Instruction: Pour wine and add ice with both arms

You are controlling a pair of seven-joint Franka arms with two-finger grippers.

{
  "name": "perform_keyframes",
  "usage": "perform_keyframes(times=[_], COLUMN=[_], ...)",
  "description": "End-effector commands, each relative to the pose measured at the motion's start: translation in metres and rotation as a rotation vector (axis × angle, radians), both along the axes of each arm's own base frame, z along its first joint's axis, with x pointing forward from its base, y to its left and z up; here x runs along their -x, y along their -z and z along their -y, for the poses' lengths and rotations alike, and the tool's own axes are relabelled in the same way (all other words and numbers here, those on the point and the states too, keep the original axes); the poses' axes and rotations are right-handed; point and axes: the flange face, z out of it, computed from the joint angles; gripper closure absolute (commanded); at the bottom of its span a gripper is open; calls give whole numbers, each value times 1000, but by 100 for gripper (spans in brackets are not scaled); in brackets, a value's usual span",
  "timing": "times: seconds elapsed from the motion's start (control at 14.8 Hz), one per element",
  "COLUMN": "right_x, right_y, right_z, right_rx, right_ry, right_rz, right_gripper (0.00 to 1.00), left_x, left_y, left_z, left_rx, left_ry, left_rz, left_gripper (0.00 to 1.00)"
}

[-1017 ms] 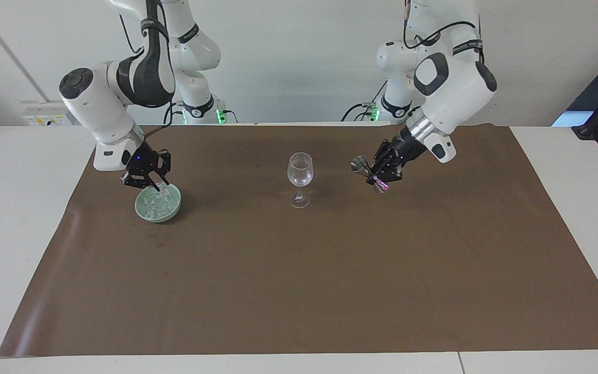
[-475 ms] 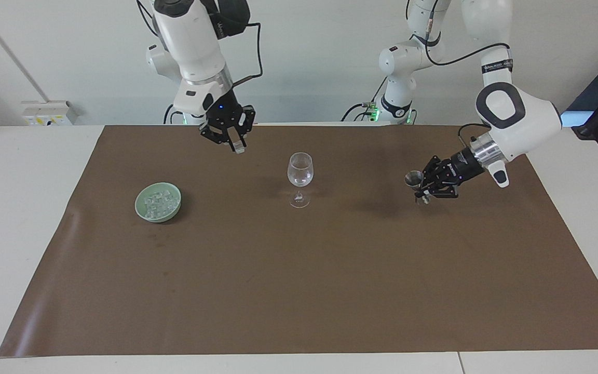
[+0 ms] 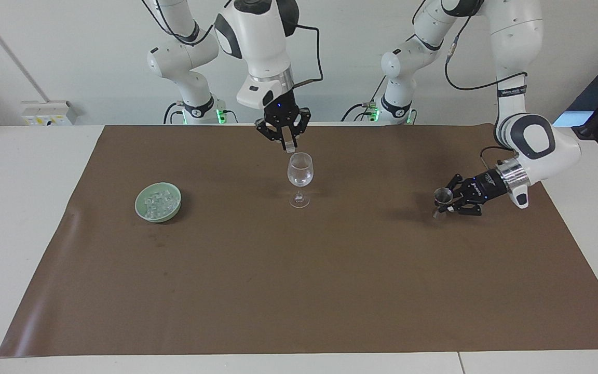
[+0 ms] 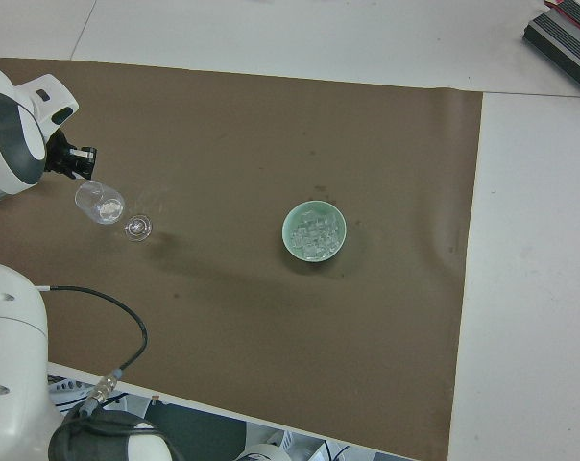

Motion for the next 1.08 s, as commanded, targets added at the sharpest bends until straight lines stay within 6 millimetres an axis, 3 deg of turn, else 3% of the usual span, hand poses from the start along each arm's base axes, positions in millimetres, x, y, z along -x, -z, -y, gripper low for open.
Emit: perform_keyframes(times=[0.0,0.27,0.41,0.75,1.02], right_x=[-8,1,13,21,21], right_y=[22,29,29,36,35], right_z=[-8,-7,-22,-19,-19], right_rx=[30,49,48,61,59], right_ry=[10,13,13,11,11], right_rz=[-15,-44,-48,-66,-62], right_gripper=[100,100,100,99,83], left_x=[-12,-10,-3,14,32], left_y=[14,39,52,65,78], left_z=[-22,-43,-58,-64,-54], left_rx=[100,199,225,257,289], left_ry=[-47,-110,-150,-174,-183], left_rz=[-6,-41,-59,-38,22], left_gripper=[100,100,100,100,100])
